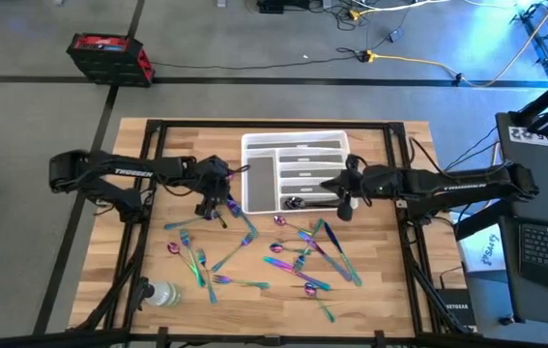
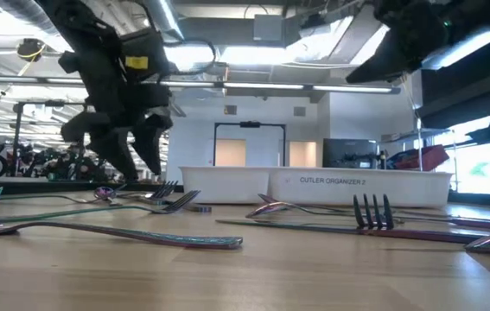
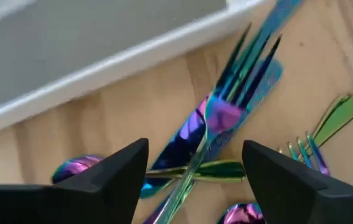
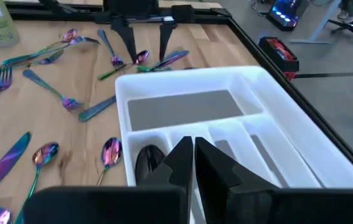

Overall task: Sort silverware
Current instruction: Put the blue fork into the tray organizer

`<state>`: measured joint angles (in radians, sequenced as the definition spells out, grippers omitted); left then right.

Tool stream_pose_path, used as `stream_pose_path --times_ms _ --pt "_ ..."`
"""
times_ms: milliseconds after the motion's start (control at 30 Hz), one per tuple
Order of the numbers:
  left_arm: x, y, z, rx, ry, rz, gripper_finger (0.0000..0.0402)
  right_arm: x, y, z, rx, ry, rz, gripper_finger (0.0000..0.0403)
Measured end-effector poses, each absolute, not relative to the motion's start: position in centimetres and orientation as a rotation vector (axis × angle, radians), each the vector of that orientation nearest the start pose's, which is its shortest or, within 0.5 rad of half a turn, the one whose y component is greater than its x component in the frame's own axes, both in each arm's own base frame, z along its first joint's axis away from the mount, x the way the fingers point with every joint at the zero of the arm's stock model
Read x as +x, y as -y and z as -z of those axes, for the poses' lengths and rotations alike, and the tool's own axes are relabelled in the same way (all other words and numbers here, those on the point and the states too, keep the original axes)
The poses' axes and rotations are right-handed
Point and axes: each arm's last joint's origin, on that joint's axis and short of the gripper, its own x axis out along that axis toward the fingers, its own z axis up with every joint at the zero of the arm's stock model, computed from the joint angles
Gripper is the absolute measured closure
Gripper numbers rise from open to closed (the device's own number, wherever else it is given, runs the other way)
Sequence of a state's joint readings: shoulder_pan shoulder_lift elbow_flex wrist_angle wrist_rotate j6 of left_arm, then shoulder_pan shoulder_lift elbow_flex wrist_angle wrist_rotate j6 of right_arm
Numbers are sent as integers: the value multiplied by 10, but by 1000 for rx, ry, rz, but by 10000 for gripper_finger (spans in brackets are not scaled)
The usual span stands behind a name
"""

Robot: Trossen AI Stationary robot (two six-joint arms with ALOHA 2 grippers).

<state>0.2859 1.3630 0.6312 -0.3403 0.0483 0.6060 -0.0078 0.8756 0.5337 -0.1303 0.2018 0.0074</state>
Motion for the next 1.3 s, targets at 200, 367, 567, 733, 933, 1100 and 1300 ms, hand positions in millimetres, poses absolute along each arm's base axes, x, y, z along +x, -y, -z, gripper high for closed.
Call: stream_pose_path --times_ms 200,367,567,733,933,1100,1300 --pt "230 -68 -141 346 -1145 87 167 179 7 -223 -19 -476 212 402" --pt "233 -69 -139 347 -1140 86 167 179 7 -221 -15 -452 208 402" --pt "233 -69 -139 351 -1143 91 167 180 7 -222 -12 -433 207 402" --pt "231 -68 -138 364 -1155 112 206 180 7 -222 -12 -434 203 402" --pt "229 -68 -137 355 -1181 123 302 180 7 -222 -11 -434 204 402" --pt "229 -68 -137 355 -1184 122 356 180 7 -222 -12 -436 203 402" --pt "228 -67 -137 356 -1188 117 395 180 7 -221 -20 -440 201 402"
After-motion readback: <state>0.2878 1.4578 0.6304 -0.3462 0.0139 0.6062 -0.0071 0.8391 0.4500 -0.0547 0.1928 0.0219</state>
